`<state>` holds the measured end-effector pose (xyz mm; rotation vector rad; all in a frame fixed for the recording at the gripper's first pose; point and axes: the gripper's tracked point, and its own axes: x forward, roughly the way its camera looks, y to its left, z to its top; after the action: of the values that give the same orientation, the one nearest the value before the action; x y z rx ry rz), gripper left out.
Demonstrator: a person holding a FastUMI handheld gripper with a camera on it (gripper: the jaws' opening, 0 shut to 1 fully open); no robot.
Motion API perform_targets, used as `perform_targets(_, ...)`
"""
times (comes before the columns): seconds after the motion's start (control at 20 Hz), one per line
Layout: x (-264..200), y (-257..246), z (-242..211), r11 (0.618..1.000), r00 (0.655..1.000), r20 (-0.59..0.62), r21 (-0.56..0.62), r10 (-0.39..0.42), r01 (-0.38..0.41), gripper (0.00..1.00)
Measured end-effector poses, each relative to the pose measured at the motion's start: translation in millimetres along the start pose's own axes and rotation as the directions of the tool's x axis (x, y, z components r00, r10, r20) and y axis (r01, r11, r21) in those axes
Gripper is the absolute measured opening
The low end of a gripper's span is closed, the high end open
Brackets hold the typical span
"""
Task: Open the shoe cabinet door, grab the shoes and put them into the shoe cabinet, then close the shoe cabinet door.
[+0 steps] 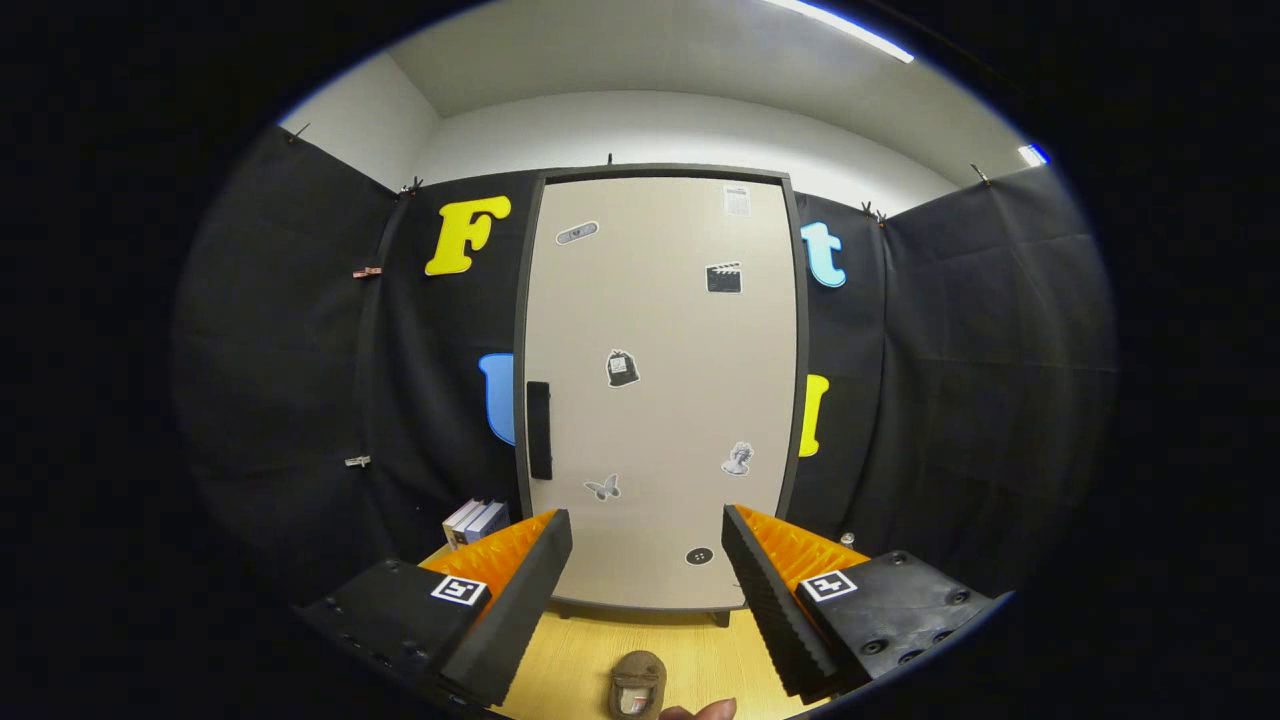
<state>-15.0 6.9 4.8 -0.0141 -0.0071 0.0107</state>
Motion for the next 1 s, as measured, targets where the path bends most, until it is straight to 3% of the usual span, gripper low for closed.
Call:
perform_targets(0.6, 11.1, 25.7, 9.8, 0.999, 0.997, 0.059, -0.009, 0.051, -0.05, 0.98)
perform_targets(1.0, 79.3, 83.1, 23.2, 0.996, 0.993, 0.089, 0.044, 0.071, -0.075, 0.98)
